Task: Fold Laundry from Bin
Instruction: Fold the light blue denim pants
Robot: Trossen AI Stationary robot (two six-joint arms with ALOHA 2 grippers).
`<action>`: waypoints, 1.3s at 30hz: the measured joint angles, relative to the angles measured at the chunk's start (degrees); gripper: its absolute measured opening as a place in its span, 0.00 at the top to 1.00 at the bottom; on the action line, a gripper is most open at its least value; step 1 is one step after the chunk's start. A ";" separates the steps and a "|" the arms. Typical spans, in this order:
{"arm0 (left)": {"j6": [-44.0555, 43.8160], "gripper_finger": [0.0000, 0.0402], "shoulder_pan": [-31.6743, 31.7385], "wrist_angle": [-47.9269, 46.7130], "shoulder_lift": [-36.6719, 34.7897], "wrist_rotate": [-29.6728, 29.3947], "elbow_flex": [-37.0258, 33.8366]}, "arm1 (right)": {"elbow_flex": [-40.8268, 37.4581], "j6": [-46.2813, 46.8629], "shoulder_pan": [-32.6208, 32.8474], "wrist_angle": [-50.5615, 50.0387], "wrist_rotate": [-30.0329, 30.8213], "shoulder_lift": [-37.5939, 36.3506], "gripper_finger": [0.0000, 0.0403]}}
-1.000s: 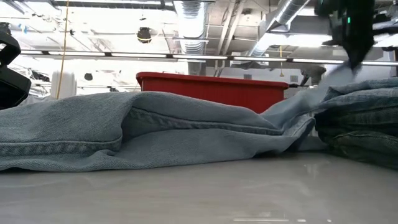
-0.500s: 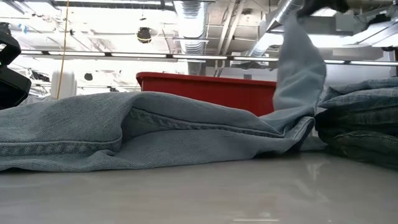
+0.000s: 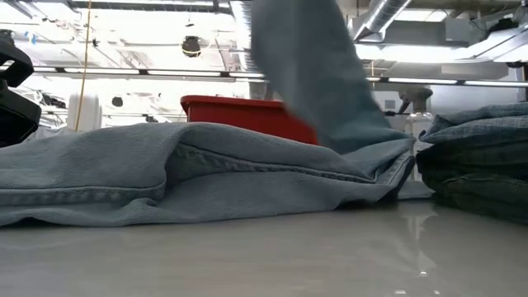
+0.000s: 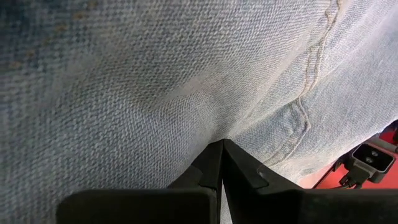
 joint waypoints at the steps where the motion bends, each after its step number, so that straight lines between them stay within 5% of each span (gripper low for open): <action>1: -0.20 1.00 0.00 0.13 0.00 -0.35 0.00 | 1.46 -0.31 0.85 0.00 -0.47 1.82 0.94; 8: -0.87 1.00 0.00 0.37 0.00 -0.85 -0.02 | 7.99 -1.43 5.47 1.94 -2.21 11.52 0.94; 20: 3.12 1.00 0.07 1.28 0.04 -0.65 0.51 | 7.95 8.19 7.32 17.34 -2.85 28.75 0.94; 27: 6.39 1.00 0.02 1.33 0.22 -6.70 2.76 | 9.04 10.40 7.76 23.74 -3.51 34.83 0.94; 39: 9.11 1.00 -0.11 0.27 0.11 -10.13 5.68 | 9.91 5.07 5.22 21.66 -7.94 35.14 0.52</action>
